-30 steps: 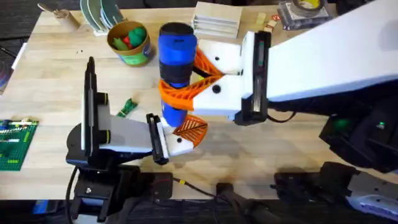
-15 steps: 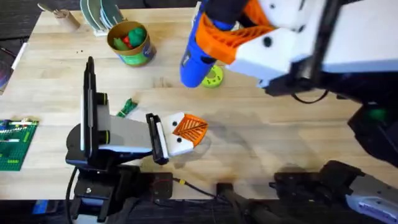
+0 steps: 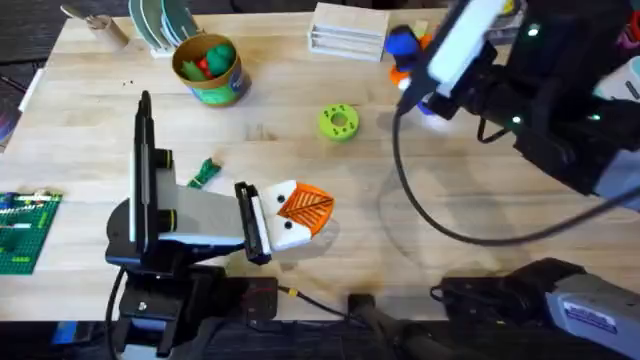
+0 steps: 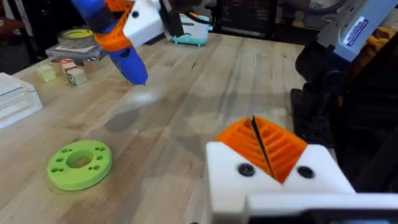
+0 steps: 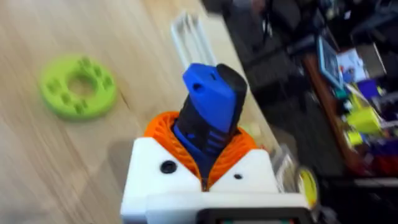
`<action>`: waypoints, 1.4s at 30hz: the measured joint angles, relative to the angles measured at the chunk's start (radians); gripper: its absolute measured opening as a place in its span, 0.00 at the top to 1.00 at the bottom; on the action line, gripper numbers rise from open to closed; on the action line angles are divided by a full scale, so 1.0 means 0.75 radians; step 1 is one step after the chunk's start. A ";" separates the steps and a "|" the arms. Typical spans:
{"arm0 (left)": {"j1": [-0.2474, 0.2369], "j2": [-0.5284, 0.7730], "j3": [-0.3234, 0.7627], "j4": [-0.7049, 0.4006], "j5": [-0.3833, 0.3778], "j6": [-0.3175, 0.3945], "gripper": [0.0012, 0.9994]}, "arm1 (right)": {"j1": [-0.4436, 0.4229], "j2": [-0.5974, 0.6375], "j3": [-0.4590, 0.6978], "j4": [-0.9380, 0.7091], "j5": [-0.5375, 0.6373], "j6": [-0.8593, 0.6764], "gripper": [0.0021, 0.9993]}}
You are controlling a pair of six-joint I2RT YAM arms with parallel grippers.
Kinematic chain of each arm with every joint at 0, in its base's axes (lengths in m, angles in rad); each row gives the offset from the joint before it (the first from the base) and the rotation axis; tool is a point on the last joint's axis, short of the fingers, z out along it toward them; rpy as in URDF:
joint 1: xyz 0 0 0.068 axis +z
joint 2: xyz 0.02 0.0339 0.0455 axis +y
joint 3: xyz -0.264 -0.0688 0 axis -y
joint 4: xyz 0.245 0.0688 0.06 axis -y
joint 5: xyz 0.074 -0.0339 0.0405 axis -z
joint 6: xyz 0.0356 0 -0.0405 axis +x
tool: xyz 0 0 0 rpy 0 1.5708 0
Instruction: Pick up the gripper from the table and insert it into the empty holder that is missing its gripper. Then pick up a screw, insert it into the mounting hole, and use the screwdriver to tighten it. Finally, clean up the table by picking up the vegetable and placing it into the bucket.
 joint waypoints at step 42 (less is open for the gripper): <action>0.000 0.000 0.000 0.000 -0.001 0.004 0.95 | 0.021 0.221 0.112 -0.347 0.394 0.160 0.01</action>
